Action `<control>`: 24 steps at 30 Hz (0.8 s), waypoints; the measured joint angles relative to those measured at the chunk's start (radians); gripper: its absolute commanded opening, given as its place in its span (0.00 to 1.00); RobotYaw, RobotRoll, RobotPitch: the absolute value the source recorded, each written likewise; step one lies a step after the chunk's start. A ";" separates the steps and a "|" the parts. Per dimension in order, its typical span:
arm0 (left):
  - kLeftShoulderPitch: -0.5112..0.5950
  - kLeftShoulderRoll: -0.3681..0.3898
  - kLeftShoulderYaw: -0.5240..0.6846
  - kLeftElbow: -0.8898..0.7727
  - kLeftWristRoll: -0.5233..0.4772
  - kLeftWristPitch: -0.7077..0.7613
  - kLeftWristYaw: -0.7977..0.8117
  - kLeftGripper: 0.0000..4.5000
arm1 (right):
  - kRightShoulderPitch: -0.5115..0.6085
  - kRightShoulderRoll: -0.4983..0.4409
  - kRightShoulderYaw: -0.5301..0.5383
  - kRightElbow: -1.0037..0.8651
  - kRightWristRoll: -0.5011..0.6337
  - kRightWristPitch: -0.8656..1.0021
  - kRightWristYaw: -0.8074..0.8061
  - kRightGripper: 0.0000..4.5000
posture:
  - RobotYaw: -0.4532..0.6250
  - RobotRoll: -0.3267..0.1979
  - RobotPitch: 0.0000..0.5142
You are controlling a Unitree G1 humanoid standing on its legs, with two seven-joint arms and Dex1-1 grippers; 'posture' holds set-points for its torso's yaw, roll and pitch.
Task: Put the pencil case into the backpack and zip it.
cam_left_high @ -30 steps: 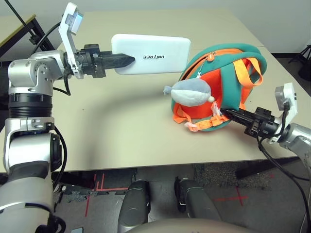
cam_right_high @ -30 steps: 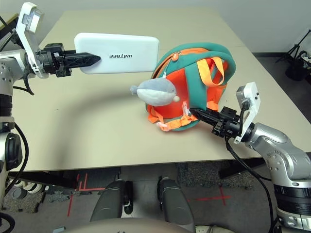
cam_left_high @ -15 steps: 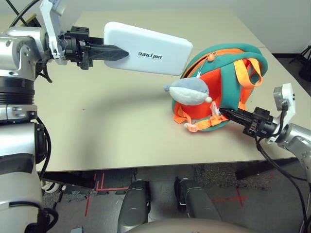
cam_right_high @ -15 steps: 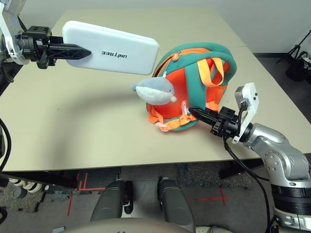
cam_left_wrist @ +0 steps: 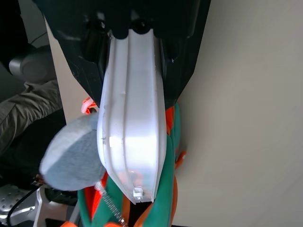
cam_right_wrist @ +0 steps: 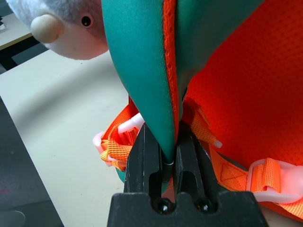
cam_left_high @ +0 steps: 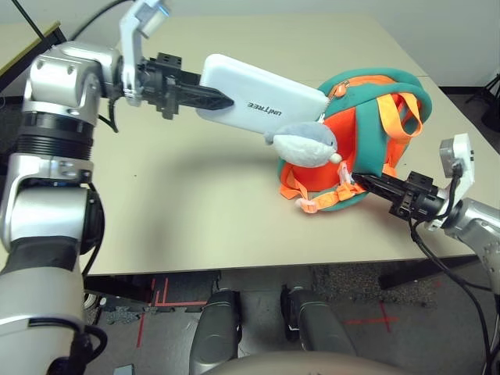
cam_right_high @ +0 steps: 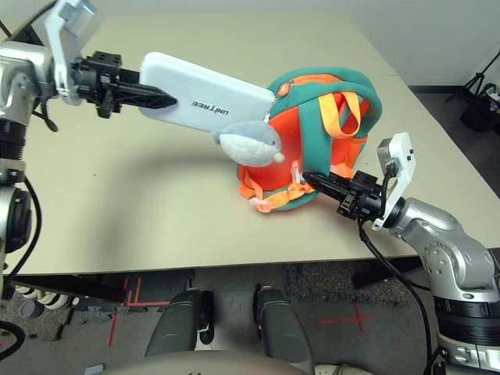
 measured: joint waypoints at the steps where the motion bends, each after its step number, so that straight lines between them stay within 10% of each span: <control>1: 0.000 -0.011 -0.004 0.009 0.005 -0.009 0.000 0.28 | 0.000 0.001 0.000 0.000 0.000 0.000 0.000 0.00 | 0.47 0.62 0.21; 20: 0.000 -0.325 -0.018 0.131 0.121 -0.165 0.203 0.28 | -0.005 0.006 0.005 -0.002 -0.010 -0.008 -0.006 0.00 | 0.46 0.62 0.21; 24: 0.028 -0.361 -0.011 0.137 0.123 -0.186 0.234 0.61 | -0.006 0.017 0.010 -0.002 -0.017 -0.013 -0.011 0.00 | 0.45 0.62 0.20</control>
